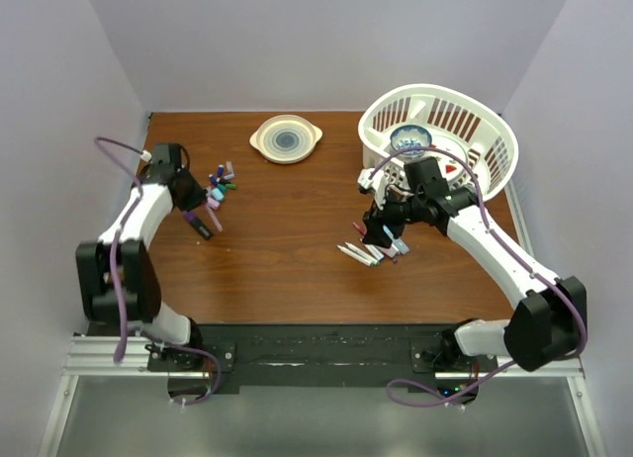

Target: Open the pen caps

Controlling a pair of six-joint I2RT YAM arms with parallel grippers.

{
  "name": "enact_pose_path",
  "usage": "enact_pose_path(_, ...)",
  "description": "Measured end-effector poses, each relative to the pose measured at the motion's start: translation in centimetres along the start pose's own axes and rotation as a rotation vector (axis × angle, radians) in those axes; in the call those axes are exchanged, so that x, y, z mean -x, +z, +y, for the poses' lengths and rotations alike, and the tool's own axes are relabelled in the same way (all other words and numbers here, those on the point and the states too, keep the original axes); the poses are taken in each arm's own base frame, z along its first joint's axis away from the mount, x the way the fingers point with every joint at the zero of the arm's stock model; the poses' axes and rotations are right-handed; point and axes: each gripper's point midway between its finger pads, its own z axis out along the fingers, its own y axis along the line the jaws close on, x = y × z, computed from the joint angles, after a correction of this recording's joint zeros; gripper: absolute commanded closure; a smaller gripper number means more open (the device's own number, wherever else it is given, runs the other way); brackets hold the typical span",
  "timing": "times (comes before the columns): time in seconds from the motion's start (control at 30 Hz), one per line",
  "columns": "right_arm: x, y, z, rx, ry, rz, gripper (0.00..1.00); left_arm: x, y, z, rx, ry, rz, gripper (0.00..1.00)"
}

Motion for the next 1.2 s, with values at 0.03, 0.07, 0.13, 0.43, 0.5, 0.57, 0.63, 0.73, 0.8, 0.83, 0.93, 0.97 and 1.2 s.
enact_pose_path(0.03,0.5,-0.2,0.4,0.012,-0.011,-0.025,0.33,0.0,-1.7,-1.1,-0.084,-0.001,-0.027,1.00)
enact_pose_path(0.07,0.7,-0.3,0.7,0.021,-0.018,-0.045,0.32,0.0,-2.9,-2.2,-0.170,0.002,-0.054,1.00)
enact_pose_path(0.13,1.4,-0.5,1.6,0.054,-0.021,-0.093,0.29,-1.1,-5.9,-5.4,-0.417,0.019,-0.113,1.00)
enact_pose_path(0.43,3.0,1.6,5.0,0.265,0.179,-0.253,0.23,-18.4,-12.6,-17.8,-1.134,0.162,0.140,1.00)
enact_pose_path(0.5,3.2,2.4,5.4,0.292,0.262,-0.275,0.26,-20.7,-14.0,-19.9,-1.232,0.170,0.174,1.00)
enact_pose_path(0.57,3.2,3.2,5.7,0.305,0.338,-0.279,0.28,-21.9,-14.9,-21.3,-1.291,0.160,0.189,1.00)
enact_pose_path(0.63,3.3,4.2,6.0,0.292,0.434,-0.268,0.31,-23.0,-15.6,-22.6,-1.347,0.137,0.199,1.00)
enact_pose_path(0.73,3.8,5.2,6.1,0.265,0.516,-0.262,0.39,-24.2,-16.0,-23.6,-1.385,0.105,0.210,1.00)
enact_pose_path(0.8,4.1,5.8,6.0,0.243,0.550,-0.262,0.48,-24.5,-16.1,-23.9,-1.396,0.091,0.210,1.00)
enact_pose_path(0.83,4.2,6.0,6.0,0.237,0.560,-0.261,0.53,-24.4,-16.3,-24.0,-1.404,0.081,0.205,1.00)
enact_pose_path(0.93,3.9,6.9,6.0,0.228,0.601,-0.242,0.55,-23.9,-16.8,-24.4,-1.425,0.057,0.181,1.00)
enact_pose_path(0.97,3.8,7.1,6.0,0.223,0.612,-0.235,0.56,-23.7,-16.9,-24.5,-1.428,0.049,0.169,1.00)
enact_pose_path(1.2,3.5,7.5,6.0,0.222,0.636,-0.222,0.82,-22.1,-17.1,-24.1,-1.405,0.015,0.079,1.00)
